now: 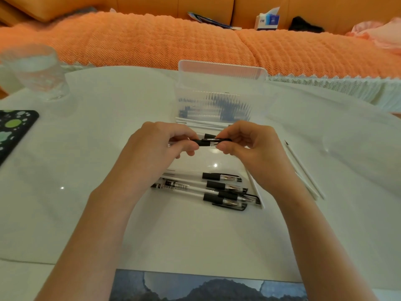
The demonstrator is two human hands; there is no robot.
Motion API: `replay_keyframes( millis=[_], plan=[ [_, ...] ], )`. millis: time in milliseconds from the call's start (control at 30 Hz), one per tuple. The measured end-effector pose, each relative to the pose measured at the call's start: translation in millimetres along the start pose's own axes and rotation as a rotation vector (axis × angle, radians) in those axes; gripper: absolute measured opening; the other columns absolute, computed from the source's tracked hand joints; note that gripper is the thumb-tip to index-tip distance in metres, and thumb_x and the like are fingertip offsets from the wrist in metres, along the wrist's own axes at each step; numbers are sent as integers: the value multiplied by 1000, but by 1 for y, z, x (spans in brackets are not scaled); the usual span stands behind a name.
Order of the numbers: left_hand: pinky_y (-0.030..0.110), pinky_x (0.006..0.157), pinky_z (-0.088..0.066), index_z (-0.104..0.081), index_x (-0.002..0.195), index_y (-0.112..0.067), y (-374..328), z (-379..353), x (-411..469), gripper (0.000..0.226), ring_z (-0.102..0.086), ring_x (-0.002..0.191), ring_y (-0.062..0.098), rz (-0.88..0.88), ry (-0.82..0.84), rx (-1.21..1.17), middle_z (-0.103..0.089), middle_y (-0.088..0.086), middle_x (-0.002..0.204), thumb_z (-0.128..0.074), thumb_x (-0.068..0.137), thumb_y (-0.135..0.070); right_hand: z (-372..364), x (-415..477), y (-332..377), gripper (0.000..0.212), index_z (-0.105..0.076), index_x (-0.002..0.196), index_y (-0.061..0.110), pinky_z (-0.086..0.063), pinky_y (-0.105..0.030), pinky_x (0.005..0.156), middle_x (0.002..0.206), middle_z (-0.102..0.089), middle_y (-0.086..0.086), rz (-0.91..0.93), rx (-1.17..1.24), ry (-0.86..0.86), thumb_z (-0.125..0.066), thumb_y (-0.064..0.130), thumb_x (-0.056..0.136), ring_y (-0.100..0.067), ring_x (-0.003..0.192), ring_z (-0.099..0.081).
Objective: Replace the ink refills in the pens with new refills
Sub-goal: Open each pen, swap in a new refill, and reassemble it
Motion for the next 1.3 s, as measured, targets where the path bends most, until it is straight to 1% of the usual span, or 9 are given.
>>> replay_keyframes(
  millis=[267, 467, 533, 667, 800, 867, 1000, 1167, 1300],
  plan=[
    [24, 72, -46, -69, 85, -34, -2, -6, 2, 7, -54, 65, -11, 5, 7, 14, -68, -18, 69, -65, 86, -28, 5, 1, 1, 13, -70, 85, 19, -47, -12, 74, 77, -69, 10, 8, -34, -23, -69, 7, 81, -3, 74, -61],
    [26, 79, -48, -67, 91, -33, -4, -5, 4, 6, -60, 74, -3, 16, -24, 5, -68, -18, 77, -64, 86, -31, 32, 0, -4, 13, -72, 97, 23, -48, -17, 73, 87, -71, 11, -28, -83, -165, -63, 24, 89, -4, 80, -62],
    [23, 77, -46, -66, 92, -34, -1, 0, 5, 6, -60, 79, -2, 24, -53, 29, -65, -18, 81, -64, 86, -31, 34, 2, -11, 13, -72, 96, 24, -44, -15, 71, 88, -68, 12, -38, -186, -199, -61, 21, 90, -5, 80, -58],
    [16, 70, -38, -67, 96, -33, 1, 5, 8, 10, -58, 87, 2, 33, -78, 48, -63, -18, 85, -62, 88, -29, 16, 12, -24, 16, -70, 103, 22, -35, -22, 81, 95, -63, 9, -9, -470, -122, -59, 20, 91, -11, 93, -47],
    [17, 74, -39, -67, 97, -32, -2, 6, 12, 12, -57, 88, 3, 15, -85, 41, -62, -19, 84, -62, 89, -27, 6, 18, -27, 20, -69, 108, 17, -35, -27, 88, 102, -64, 1, 26, -625, -105, -60, 22, 90, -17, 103, -44],
    [19, 76, -41, -68, 98, -32, -4, 5, 13, 12, -57, 87, -1, -2, -87, 40, -61, -20, 85, -63, 88, -26, 3, 20, -27, 21, -69, 109, 15, -34, -26, 88, 104, -63, -1, 36, -659, -94, -61, 22, 90, -18, 104, -44],
    [25, 82, -48, -69, 95, -31, -12, 1, 19, 12, -56, 85, -4, -42, -98, 18, -61, -19, 84, -66, 86, -24, -1, 21, -31, 20, -69, 105, 14, -29, -19, 79, 100, -61, 1, 16, -634, -92, -63, 23, 88, -14, 101, -41],
    [10, 69, -38, -69, 96, -29, -37, 2, 34, 12, -57, 83, -1, -124, -160, 25, -62, -18, 82, -66, 85, -22, 2, 21, -26, 15, -69, 100, 17, -31, -18, 78, 94, -62, 5, 32, -555, -114, -62, 23, 89, -12, 95, -42],
    [24, 81, -48, -69, 96, -26, -51, -1, 68, 13, -60, 85, 4, -153, -152, 57, -63, -13, 85, -66, 85, -20, 7, 19, -21, 11, -68, 98, 18, -34, -15, 71, 93, -62, 9, 11, -434, -130, -62, 21, 89, -5, 91, -42]
  ],
)
Point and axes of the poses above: each hand's wrist, its own x-axis towards the middle knuckle, its own z-axis out of the back of the hand, y = z × x, the point moved 7 cm from there along x, towards the middle knuckle
